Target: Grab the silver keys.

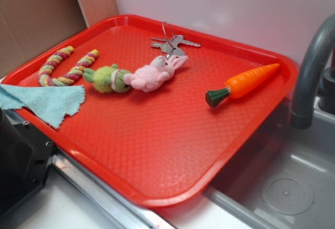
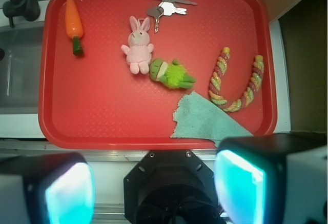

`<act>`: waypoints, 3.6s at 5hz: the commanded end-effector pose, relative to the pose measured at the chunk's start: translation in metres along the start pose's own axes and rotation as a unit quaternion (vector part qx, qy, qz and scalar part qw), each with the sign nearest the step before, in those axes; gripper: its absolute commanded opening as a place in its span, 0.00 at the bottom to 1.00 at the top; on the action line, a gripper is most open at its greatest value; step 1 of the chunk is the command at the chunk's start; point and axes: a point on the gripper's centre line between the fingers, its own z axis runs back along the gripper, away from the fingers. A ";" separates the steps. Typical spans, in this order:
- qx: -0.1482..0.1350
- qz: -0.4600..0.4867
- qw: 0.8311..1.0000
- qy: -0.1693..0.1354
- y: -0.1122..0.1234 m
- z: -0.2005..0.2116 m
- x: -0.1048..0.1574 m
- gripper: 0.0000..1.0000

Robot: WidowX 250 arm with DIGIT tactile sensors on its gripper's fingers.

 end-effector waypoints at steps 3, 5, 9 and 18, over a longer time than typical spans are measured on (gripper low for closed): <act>-0.008 0.153 0.983 -0.103 0.047 -0.050 0.085 1.00; 0.030 0.236 0.954 -0.183 0.078 -0.095 0.118 1.00; 0.030 0.236 0.954 -0.183 0.078 -0.095 0.118 1.00; -0.006 0.201 0.967 -0.154 0.045 -0.217 0.207 0.00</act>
